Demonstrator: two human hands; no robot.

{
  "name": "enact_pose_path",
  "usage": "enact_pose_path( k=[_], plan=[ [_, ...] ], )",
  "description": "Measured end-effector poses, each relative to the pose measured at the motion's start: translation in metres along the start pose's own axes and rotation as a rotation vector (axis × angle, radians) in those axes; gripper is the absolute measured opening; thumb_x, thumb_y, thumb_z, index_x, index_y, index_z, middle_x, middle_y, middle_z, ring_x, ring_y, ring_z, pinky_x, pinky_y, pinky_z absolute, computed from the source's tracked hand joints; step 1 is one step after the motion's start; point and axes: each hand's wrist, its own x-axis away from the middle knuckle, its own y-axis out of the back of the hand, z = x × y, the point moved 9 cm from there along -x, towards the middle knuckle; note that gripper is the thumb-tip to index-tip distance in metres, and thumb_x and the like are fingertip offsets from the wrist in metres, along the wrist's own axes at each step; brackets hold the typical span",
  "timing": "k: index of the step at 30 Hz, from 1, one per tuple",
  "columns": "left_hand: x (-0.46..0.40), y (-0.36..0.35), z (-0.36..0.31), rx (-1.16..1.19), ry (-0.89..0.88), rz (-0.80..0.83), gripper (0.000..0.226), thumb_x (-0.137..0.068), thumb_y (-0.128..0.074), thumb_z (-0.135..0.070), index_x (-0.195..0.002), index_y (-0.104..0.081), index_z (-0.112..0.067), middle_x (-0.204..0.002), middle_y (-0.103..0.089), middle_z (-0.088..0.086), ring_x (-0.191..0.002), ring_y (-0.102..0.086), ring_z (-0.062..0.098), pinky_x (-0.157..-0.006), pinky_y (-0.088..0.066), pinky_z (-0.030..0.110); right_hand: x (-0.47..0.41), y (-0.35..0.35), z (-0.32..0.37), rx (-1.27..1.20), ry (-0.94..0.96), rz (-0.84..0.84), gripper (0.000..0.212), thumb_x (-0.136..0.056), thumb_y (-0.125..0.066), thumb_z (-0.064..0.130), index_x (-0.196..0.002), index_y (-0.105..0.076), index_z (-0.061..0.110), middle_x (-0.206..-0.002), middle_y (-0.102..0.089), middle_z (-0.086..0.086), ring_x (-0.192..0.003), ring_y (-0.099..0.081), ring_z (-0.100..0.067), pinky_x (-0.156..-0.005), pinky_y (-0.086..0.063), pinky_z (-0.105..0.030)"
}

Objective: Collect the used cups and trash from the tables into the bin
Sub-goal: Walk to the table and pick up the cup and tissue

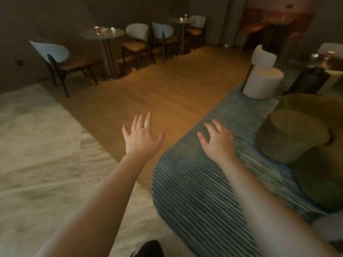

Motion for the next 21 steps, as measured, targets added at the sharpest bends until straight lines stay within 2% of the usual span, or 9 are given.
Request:
enact_pose_path(
  k=[9,15,17,19,21],
  plan=[
    [-0.064,-0.091,0.045,-0.042,0.097,0.100,0.080,-0.083,-0.022,-0.070,-0.150,-0.008,-0.028,-0.156,-0.020,0.002,-0.145,-0.009,0.018,-0.112,-0.003,0.056,-0.084,-0.101,-0.015,0.049,0.001,0.148,0.059,-0.095,-0.032,0.056,-0.140,-0.042,0.019,-0.154,-0.028,-0.006,-0.142,-0.023,-0.024,-0.115,-0.018,-0.053],
    [-0.181,-0.146,0.096,-0.067,0.159,0.157,0.078,-0.086,-0.026,-0.068,-0.150,-0.008,-0.027,-0.157,-0.020,0.003,-0.145,-0.009,0.019,-0.113,-0.004,0.057,-0.203,-0.173,0.002,0.059,0.007,0.241,0.057,-0.095,-0.034,0.055,-0.139,-0.043,0.018,-0.152,-0.031,-0.006,-0.141,-0.025,-0.025,-0.114,-0.019,-0.053],
    [-0.192,-0.146,0.100,-0.085,0.137,0.166,0.078,-0.086,-0.026,-0.067,-0.150,-0.008,-0.027,-0.156,-0.020,0.002,-0.145,-0.009,0.019,-0.113,-0.004,0.056,-0.211,-0.179,0.007,0.061,0.007,0.267,0.058,-0.095,-0.035,0.054,-0.139,-0.044,0.017,-0.152,-0.031,-0.007,-0.141,-0.025,-0.025,-0.114,-0.020,-0.053],
    [-0.285,-0.157,0.139,-0.073,0.200,0.168,0.077,-0.085,-0.027,-0.067,-0.150,-0.010,-0.028,-0.156,-0.021,0.001,-0.145,-0.009,0.018,-0.113,-0.004,0.056,-0.313,-0.214,0.039,0.043,0.010,0.336,0.058,-0.096,-0.035,0.054,-0.140,-0.043,0.017,-0.153,-0.030,-0.007,-0.141,-0.024,-0.025,-0.114,-0.020,-0.053],
    [-0.306,-0.158,0.150,-0.079,0.205,0.178,0.076,-0.086,-0.027,-0.066,-0.150,-0.010,-0.027,-0.156,-0.022,0.000,-0.144,-0.010,0.018,-0.113,-0.004,0.056,-0.337,-0.215,0.052,0.038,0.007,0.322,0.058,-0.096,-0.035,0.053,-0.141,-0.041,0.017,-0.154,-0.028,-0.007,-0.141,-0.023,-0.026,-0.115,-0.019,-0.051]
  ],
)
